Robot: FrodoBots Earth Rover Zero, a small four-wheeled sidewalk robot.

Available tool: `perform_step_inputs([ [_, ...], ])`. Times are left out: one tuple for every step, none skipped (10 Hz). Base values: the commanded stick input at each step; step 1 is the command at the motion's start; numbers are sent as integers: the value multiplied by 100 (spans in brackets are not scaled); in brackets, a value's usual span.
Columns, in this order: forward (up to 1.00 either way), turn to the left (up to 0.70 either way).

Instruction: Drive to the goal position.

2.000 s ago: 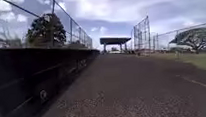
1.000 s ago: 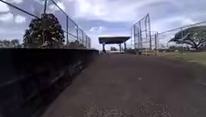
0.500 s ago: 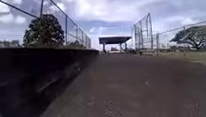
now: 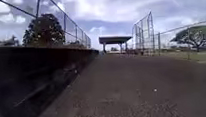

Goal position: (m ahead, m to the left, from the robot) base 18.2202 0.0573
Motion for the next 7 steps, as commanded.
perform_step_inputs([
  [70, -35],
  [70, -28],
  [70, -7],
  [70, 0],
  [70, 0],
  [70, 0],
  [70, 0],
])
